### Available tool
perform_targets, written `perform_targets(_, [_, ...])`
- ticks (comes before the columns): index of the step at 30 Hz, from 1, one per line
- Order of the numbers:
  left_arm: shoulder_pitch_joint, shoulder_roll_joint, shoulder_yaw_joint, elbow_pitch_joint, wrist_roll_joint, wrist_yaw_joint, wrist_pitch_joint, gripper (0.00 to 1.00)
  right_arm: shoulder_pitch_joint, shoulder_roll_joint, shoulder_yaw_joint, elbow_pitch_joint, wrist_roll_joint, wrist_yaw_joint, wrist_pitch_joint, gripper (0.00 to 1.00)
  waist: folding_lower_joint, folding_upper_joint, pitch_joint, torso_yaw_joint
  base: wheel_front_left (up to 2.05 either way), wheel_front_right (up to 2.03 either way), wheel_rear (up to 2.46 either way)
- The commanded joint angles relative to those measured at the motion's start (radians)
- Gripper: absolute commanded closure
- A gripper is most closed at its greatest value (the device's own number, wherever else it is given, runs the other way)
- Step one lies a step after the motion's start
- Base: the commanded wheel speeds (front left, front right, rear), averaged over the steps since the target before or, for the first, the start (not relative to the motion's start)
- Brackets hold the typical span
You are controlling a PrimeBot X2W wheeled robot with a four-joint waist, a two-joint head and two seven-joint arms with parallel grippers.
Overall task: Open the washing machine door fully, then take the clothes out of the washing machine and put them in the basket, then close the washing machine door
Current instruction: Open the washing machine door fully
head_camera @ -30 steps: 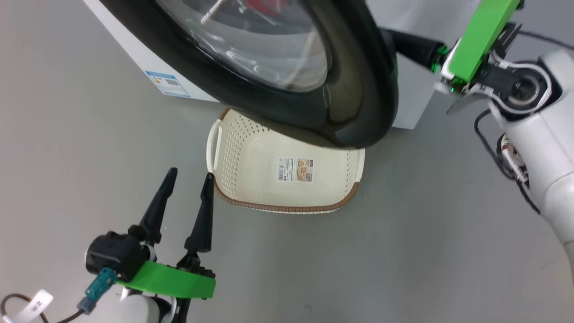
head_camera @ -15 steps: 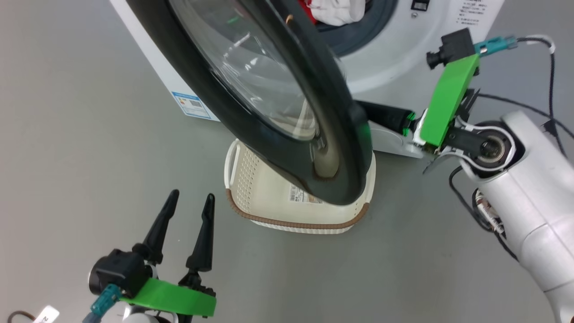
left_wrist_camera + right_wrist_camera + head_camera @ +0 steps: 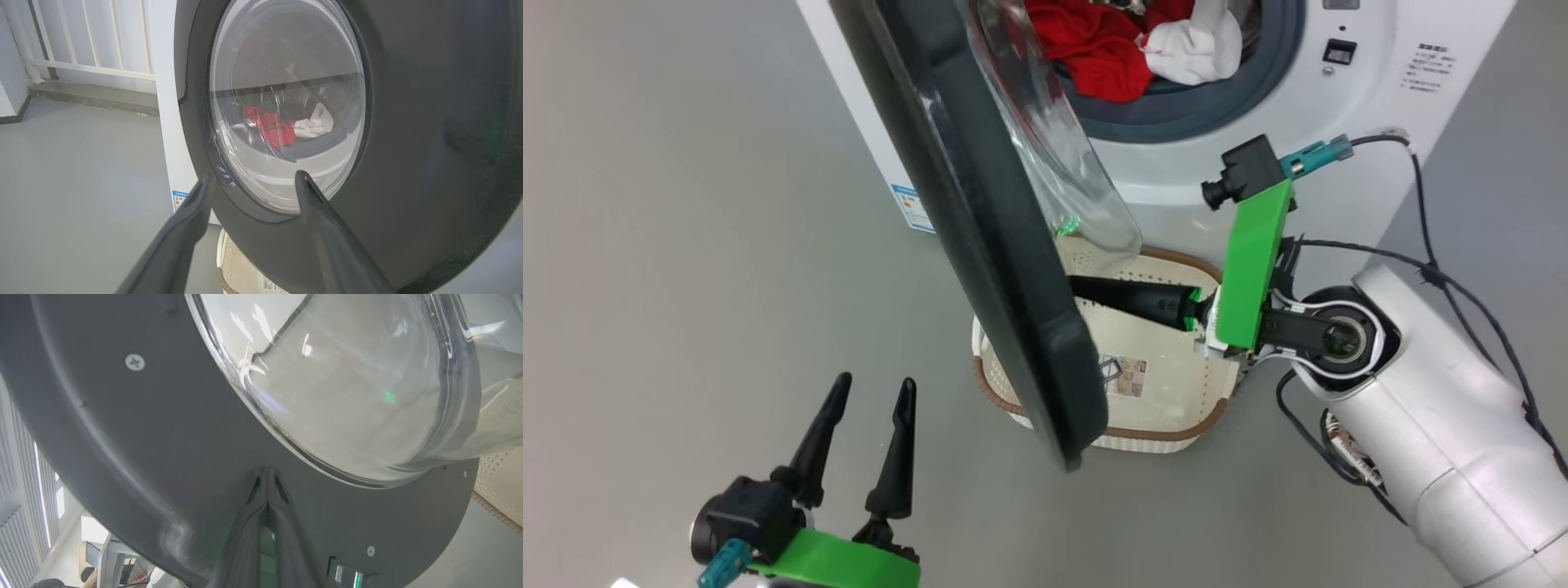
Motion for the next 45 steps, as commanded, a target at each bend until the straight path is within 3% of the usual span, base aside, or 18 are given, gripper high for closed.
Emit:
perform_targets(1, [0.004,0.018,0.029,-0.017,-0.008,0.009,-0.008,0.0,0.022,0.031,0.011,-0.036,-0.004,0.002,0.006,1.0,-0.0001,0.0,-0.01,0.014,0.0,0.0,0.0])
perform_targets(17, [0.022,0.018,0.038,-0.008,-0.005,0.022,-0.008,0.0,0.055,0.092,0.023,-0.051,-0.017,0.002,0.019,1.0,-0.0001,0.0,-0.029,0.09,0.0,0.0,0.0])
perform_targets(39, [0.026,0.018,0.048,-0.006,-0.007,0.031,-0.008,0.0,0.071,0.134,0.026,-0.056,-0.036,0.002,0.024,1.0,-0.0001,0.0,-0.025,0.132,0.0,0.0,0.0])
perform_targets(40, [0.026,0.018,0.049,-0.006,-0.007,0.031,-0.008,0.0,0.071,0.132,0.025,-0.056,-0.04,0.002,0.02,0.98,-0.0001,0.0,-0.024,0.131,0.0,0.0,0.0])
perform_targets(41, [0.025,0.018,0.05,-0.005,-0.008,0.031,-0.008,0.0,0.072,0.129,0.023,-0.057,-0.045,0.002,0.013,0.71,-0.0001,0.0,-0.023,0.129,0.0,0.0,0.0])
perform_targets(42, [0.024,0.018,0.052,-0.003,-0.01,0.031,-0.008,0.0,0.074,0.125,0.021,-0.058,-0.05,0.002,0.004,0.28,-0.0001,0.0,-0.023,0.127,0.0,0.0,0.0])
perform_targets(43, [0.022,0.018,0.054,-0.001,-0.011,0.031,-0.008,0.0,0.076,0.121,0.02,-0.057,-0.057,0.002,-0.005,0.0,-0.0001,0.0,-0.022,0.125,0.0,0.0,0.0])
perform_targets(45, [0.019,0.018,0.057,0.005,-0.012,0.029,-0.008,0.0,0.082,0.111,0.021,-0.058,-0.069,0.002,-0.02,0.0,-0.0001,0.0,-0.022,0.12,0.0,0.0,0.0])
